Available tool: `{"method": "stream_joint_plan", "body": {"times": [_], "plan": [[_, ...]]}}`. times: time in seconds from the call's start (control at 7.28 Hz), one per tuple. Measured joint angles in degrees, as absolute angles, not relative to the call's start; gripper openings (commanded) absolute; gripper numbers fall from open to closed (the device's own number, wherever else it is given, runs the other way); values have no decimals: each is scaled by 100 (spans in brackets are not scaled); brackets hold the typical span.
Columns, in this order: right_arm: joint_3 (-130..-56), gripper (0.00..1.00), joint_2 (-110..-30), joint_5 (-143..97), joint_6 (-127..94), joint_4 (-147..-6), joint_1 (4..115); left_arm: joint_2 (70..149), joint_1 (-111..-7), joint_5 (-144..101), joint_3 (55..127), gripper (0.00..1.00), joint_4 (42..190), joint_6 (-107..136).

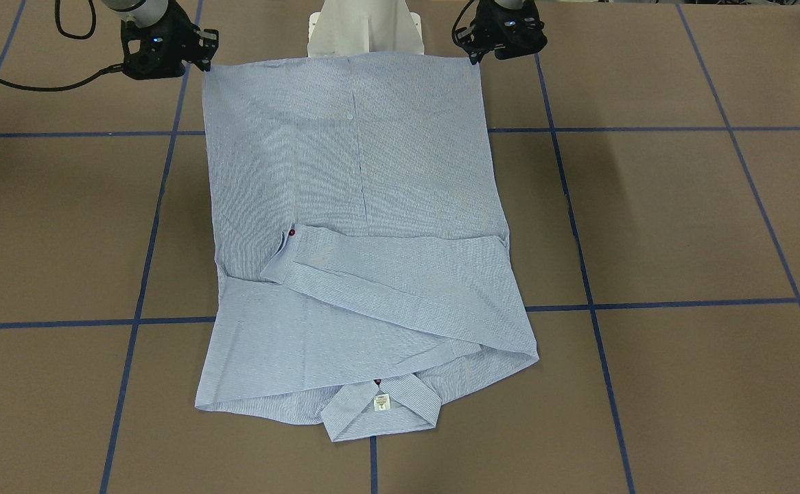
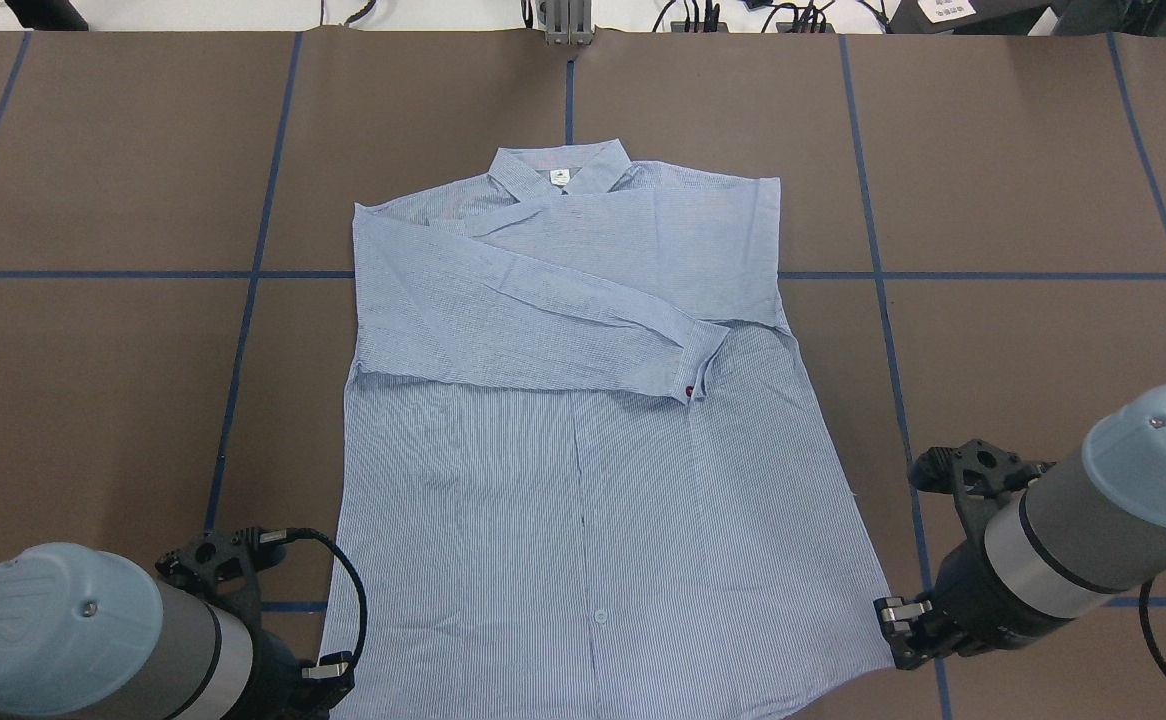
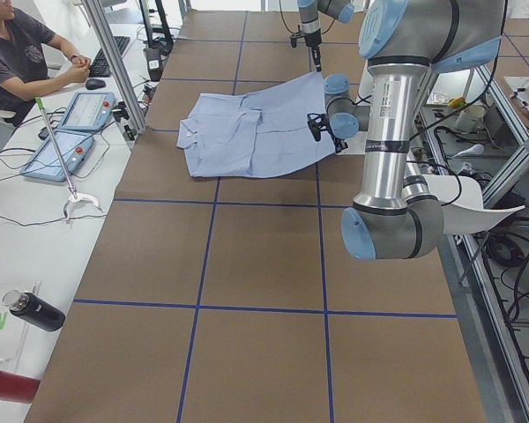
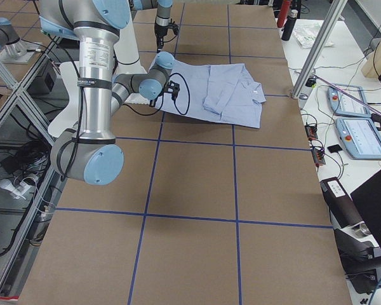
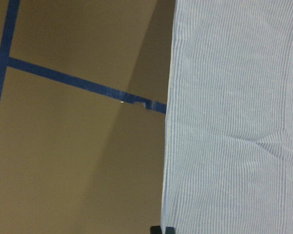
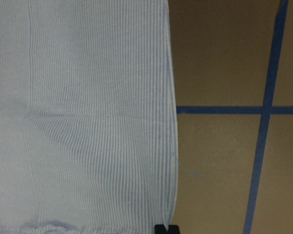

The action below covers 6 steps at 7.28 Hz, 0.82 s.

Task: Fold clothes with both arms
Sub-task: 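Lift the gripped hem corners off the table with both grippers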

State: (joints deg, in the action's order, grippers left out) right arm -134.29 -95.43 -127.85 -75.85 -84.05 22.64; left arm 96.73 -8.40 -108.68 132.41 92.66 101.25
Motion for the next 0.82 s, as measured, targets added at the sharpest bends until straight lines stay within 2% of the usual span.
{"method": "stream_joint_plan", "body": {"times": [0.55, 0.82], "plan": [[-13522, 0, -9734, -13463, -7593, -8422, 2161, 9718, -574, -10884, 13462, 0, 9205, 10143], [-13308, 0, -9390, -13229, -7544, -8409, 2512, 9827, -826, -10896, 13396, 0, 8998, 10107]]}}
